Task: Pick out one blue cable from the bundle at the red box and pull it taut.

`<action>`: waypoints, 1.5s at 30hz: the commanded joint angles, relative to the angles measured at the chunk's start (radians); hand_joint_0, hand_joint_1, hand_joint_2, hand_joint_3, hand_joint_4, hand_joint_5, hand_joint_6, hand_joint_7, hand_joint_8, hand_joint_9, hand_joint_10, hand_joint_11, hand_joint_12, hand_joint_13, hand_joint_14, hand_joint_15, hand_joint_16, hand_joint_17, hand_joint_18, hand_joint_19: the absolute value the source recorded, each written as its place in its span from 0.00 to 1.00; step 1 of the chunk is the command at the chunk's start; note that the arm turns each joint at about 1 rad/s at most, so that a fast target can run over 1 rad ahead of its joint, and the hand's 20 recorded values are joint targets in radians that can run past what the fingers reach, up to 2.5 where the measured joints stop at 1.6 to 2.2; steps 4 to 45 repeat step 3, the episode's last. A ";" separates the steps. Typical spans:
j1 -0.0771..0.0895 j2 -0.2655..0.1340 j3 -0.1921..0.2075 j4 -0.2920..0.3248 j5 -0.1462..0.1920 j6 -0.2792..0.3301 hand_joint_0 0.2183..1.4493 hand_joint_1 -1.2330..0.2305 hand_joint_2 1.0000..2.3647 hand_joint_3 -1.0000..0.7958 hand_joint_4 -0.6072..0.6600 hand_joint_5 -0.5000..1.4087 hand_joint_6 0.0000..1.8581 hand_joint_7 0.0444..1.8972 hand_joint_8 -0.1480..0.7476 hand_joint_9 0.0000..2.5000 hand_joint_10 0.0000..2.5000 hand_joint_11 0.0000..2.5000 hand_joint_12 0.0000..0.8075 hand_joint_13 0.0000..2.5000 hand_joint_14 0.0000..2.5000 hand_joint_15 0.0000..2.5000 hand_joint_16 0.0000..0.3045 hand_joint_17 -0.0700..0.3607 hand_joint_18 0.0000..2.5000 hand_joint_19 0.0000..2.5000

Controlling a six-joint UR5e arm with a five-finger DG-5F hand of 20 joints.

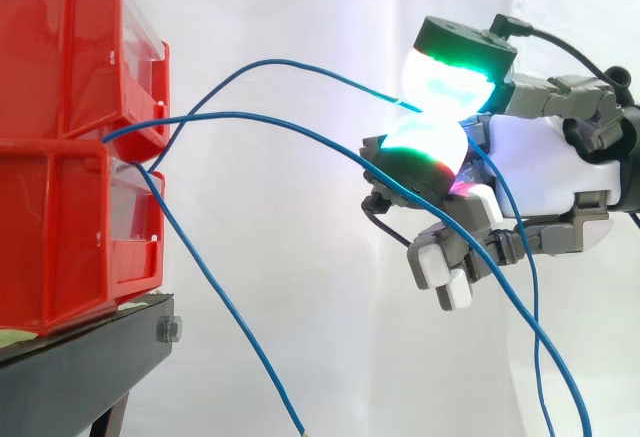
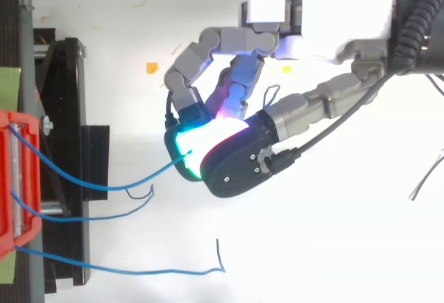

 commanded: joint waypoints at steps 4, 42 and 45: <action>0.000 0.000 0.000 0.000 0.000 0.000 0.31 0.32 0.02 0.53 0.48 0.19 0.50 0.59 0.46 0.47 0.01 0.24 0.39 0.35 0.01 0.17 0.13 0.37 0.28 0.22; 0.000 0.000 0.000 0.000 0.000 0.000 0.31 0.32 0.02 0.53 0.48 0.19 0.50 0.59 0.46 0.47 0.01 0.24 0.39 0.35 0.01 0.17 0.13 0.37 0.28 0.22; 0.000 0.000 0.000 0.000 0.000 0.000 0.31 0.32 0.02 0.53 0.48 0.19 0.50 0.59 0.46 0.47 0.01 0.24 0.39 0.35 0.01 0.17 0.13 0.37 0.28 0.22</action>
